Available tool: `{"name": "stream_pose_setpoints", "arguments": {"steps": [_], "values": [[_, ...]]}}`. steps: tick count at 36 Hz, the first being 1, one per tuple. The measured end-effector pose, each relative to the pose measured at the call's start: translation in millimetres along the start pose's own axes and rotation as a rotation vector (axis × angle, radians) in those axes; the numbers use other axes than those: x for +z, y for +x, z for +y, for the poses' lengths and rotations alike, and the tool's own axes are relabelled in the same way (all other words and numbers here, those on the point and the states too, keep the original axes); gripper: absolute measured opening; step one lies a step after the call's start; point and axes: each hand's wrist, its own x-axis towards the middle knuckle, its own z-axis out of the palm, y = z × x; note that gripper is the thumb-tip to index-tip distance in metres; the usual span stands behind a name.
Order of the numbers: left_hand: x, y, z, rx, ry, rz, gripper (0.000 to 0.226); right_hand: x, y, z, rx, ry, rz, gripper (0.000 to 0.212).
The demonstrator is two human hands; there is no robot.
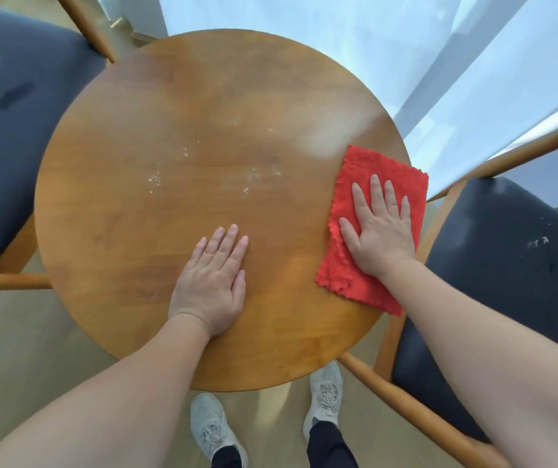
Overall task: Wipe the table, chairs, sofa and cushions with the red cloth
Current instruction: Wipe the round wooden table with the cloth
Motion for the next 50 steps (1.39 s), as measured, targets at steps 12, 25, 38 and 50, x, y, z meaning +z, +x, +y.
{"name": "stream_pose_setpoints", "arguments": {"steps": [12, 25, 38, 50], "values": [[-4.4, -0.2, 3.0, 0.012, -0.022, 0.014, 0.056, -20.9, 78.5, 16.9, -0.013, 0.026, 0.044, 0.075], [-6.7, 0.2, 2.2, 0.013, -0.053, 0.036, 0.054, -4.6, 35.5, -27.8, -0.134, -0.022, 0.019, 0.074], [-4.8, 2.0, 2.6, 0.016, -0.079, 0.027, 0.054, 22.8, -63.0, -68.5, -0.337, -0.015, -0.01, 0.069], [-9.8, -2.1, 4.1, -0.083, -0.112, 0.046, 0.055, 9.2, -20.0, -38.7, -0.36, -0.078, -0.011, 0.071]]}}
